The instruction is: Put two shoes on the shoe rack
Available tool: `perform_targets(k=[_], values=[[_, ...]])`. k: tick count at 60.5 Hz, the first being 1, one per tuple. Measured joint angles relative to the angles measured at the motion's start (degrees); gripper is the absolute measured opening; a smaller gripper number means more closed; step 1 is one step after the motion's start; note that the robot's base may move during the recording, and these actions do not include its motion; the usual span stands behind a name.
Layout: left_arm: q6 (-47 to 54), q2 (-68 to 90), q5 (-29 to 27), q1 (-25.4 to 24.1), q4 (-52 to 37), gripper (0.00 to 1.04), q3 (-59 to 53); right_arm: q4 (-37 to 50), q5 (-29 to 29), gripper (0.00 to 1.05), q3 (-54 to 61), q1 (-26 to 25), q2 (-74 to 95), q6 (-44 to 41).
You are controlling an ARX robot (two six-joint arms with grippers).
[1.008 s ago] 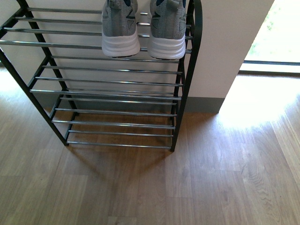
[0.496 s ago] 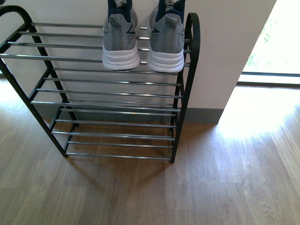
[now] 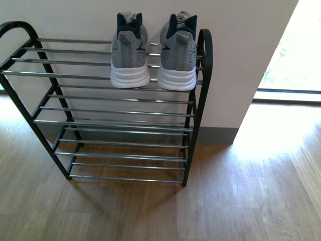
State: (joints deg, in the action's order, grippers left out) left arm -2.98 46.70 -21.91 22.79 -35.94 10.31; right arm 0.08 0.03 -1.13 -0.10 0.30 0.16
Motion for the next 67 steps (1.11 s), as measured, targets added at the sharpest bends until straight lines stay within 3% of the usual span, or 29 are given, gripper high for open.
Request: perform_targets(k=[20,38,42,45,67], values=[[2.1,-12.6,9.9,-10.2,6.9,0.01,-5.6,0.0,0.0,0.96,0.0,0.0,0.0,0.0],[2.4,-21.8,16.5,-16.6,13.0,0.01,-8.3,0.0,0.0,0.96,0.0,0.0,0.0,0.0],[2.4,-23.3,21.4,-20.7,13.0,0.01,-9.5,0.0,0.0,0.96,0.0,0.0,0.0,0.0],[2.4,-24.6,21.3,-22.2,13.9,0.01,-9.6,0.0,0.0,0.96,0.0,0.0,0.0,0.0],[2.4,-32.7,21.8,-22.5,21.9,0.01,-9.6,0.0,0.0,0.96,0.0,0.0,0.0,0.0]])
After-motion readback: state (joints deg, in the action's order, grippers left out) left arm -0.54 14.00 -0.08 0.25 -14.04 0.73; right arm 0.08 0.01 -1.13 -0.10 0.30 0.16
